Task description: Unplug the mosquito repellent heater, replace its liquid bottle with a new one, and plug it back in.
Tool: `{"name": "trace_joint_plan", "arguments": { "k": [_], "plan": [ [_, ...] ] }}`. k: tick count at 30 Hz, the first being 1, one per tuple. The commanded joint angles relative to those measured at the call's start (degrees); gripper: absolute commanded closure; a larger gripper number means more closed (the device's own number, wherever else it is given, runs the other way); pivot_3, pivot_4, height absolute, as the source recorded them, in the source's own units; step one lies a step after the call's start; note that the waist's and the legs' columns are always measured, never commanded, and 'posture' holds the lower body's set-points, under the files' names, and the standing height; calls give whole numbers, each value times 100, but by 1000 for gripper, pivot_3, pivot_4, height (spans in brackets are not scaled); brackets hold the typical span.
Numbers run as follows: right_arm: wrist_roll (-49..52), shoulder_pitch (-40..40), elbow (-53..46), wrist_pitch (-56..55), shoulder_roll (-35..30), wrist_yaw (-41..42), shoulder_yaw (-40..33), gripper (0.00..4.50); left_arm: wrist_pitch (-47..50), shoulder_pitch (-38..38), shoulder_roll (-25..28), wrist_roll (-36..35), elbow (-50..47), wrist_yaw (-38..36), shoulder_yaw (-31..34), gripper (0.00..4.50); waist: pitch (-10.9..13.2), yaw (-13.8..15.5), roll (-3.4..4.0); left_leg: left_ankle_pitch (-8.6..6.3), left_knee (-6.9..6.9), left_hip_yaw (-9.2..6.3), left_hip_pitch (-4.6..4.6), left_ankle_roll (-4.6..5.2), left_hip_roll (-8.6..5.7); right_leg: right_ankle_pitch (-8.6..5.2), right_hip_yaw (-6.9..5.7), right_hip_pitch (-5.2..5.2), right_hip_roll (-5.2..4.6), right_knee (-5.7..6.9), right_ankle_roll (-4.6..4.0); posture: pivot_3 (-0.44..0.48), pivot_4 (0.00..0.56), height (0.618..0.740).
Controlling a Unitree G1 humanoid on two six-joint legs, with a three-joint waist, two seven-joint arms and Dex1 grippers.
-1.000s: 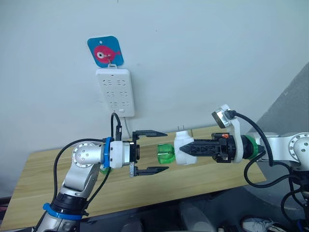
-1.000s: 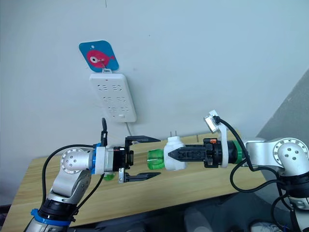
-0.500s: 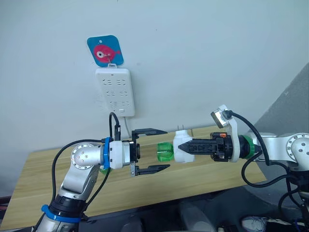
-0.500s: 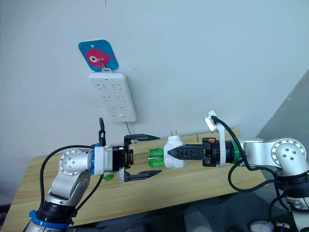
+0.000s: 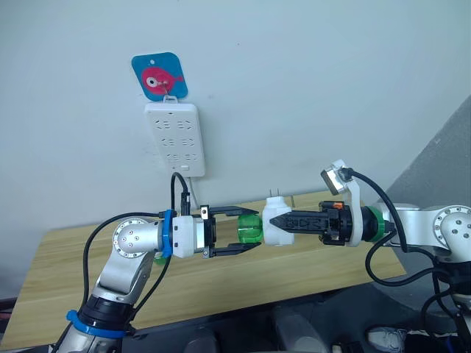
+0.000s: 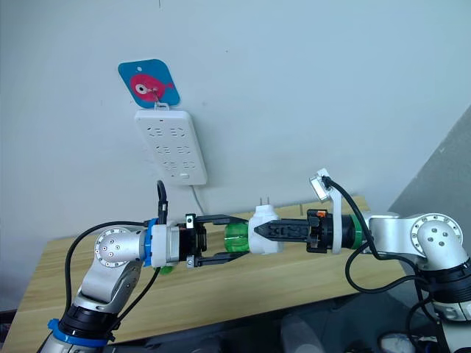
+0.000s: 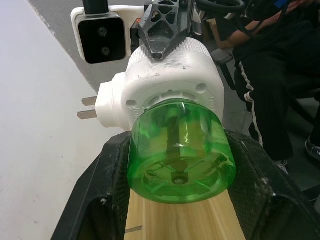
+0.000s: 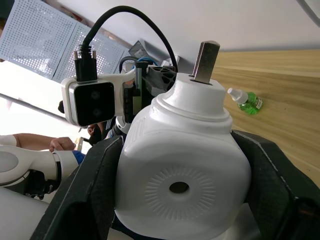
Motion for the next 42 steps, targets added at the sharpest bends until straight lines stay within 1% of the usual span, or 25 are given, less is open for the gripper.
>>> {"name": "trace_joint_plan", "arguments": {
  "k": [1, 2, 4, 7, 9, 11, 14, 16, 19, 22, 24, 25, 27, 28, 29, 34, 36, 39, 42],
  "plan": [
    [148, -117, -294, -111, -33, -45, -180, 1429, 646, -100, 216, -276, -243, 77, 67, 2242, 5, -1, 0, 0, 0, 0, 0, 0, 0, 0, 0, 0, 0, 0, 0, -208, 118, 736],
    [148, -186, -337, -118, -75, -66, -179, 1429, 1102, -137, 325, -387, -320, 150, 76, 2242, 15, -2, 0, 0, 0, -1, 0, 0, 0, 0, 0, -1, 0, 0, 0, -208, 118, 736],
    [148, -335, -373, -132, -110, -66, -206, 1429, 2370, -348, 584, -748, -467, 403, 80, 2242, 42, -3, 0, 0, 1, -2, 0, 0, 1, 0, -1, -1, 0, 1, 0, -206, 120, 736],
    [148, -586, -437, -75, -262, -30, -184, 1429, 4401, -849, 942, -1589, -540, 745, 98, 2242, 91, -8, -10, 0, 5, -6, -3, 0, -2, 0, 1, 0, 3, 2, 0, -206, 120, 736],
    [89, -727, -482, 12, -359, 94, -147, 1429, 5793, -1227, 1177, -2321, -448, 850, 125, 2242, 99, -8, -17, 0, 3, -12, -5, 0, -2, 0, -4, -1, 3, 0, 1, -206, 120, 736],
    [-107, -843, -563, 138, -426, 347, -137, 1429, 6743, -1579, 1284, -2834, -245, 881, 166, 2242, 109, -8, -20, -1, -2, -17, -9, 1, -1, -2, -10, -4, 4, 0, 1, -206, 120, 736],
    [-316, -952, -633, 263, -446, 681, -134, 1429, 7534, -2089, 1278, -3318, 90, 823, 246, 2242, 111, -4, -19, -4, -5, -25, -24, 7, -1, -10, -19, -20, 6, 0, -1, -203, 119, 736],
    [-386, -971, -647, 284, -451, 828, -130, 1429, 7671, -2283, 1151, -3437, 200, 912, 330, 2242, 111, -6, -18, -5, -6, -27, -45, 9, 0, -12, -23, -39, 7, 3, -2, -204, 118, 736],
    [-385, -950, -619, 276, -466, 902, -105, 1429, 7492, -2334, 982, -3374, 199, 974, 450, 2242, 111, 4, -18, -4, 0, -30, -94, 7, 0, -11, -23, -88, 7, 10, -3, -202, 117, 736],
    [-371, -936, -603, 269, -479, 908, -99, 1429, 7355, -2270, 1002, -3298, 137, 806, 471, 2242, 111, 9, -18, -4, 1, -31, -99, 7, 0, -10, -23, -90, 6, 9, -4, -202, 117, 736],
    [-318, -897, -575, 245, -493, 871, -107, 1429, 7030, -2126, 998, -3107, 103, 793, 511, 1516, 111, 10, -18, -4, 1, -32, -99, 7, 0, -10, -24, -90, 6, 9, -4, -201, 115, 736],
    [-303, -887, -567, 238, -497, 860, -109, 1429, 6931, -2082, 995, -3049, 96, 791, 522, 1238, 111, 10, -18, -4, 2, -31, -97, 7, 0, -10, -22, -90, 6, 11, -4, -201, 115, 736],
    [-297, -880, -566, 229, -502, 855, -107, 1429, 6851, -2047, 985, -2995, 91, 776, 530, 674, 111, 20, -18, -4, 5, -31, -97, 7, 0, -10, -23, -90, 6, 12, -4, -201, 115, 736],
    [-299, -879, -567, 227, -502, 856, -106, 1429, 6831, -2040, 982, -2983, 92, 768, 529, 245, 111, 22, -18, -4, 6, -30, -97, 7, 0, -10, -22, -90, 6, 13, -4, -201, 115, 736],
    [-300, -879, -568, 226, -503, 856, -105, 1429, 6820, -2035, 976, -2969, 92, 759, 532, 8, 111, 23, -18, -4, 8, -30, -98, 7, 0, -9, -21, -90, 6, 13, -4, -201, 115, 736],
    [-302, -877, -573, 231, -505, 862, -106, 1429, 6817, -2028, 937, -2899, 94, 729, 557, 0, 111, 25, -18, -4, 8, -30, -98, 7, -1, -9, -21, -90, 6, 13, -3, -201, 115, 736],
    [-237, -766, -569, 157, -525, 814, -149, 1429, 6652, -2023, 837, -2943, 214, 906, 923, 0, 110, 29, -18, -4, 8, -30, -100, 7, -1, -9, -21, -90, 6, 12, -3, -202, 112, 736],
    [-155, -654, -530, 96, -591, 735, -187, 1429, 5514, -1941, 793, -2192, 143, 908, 1028, 0, 110, 37, -18, -4, 8, -31, -99, 7, 0, -9, -22, -90, 5, 12, -4, -203, 114, 736],
    [-96, -572, -463, 21, -602, 602, -195, 1429, 4712, -1698, 778, -1706, -62, 793, 1008, 0, 109, 33, -17, -3, 8, -28, -98, 6, 0, 2, -19, -90, 5, 14, -22, -205, 116, 736]
  ]
}}
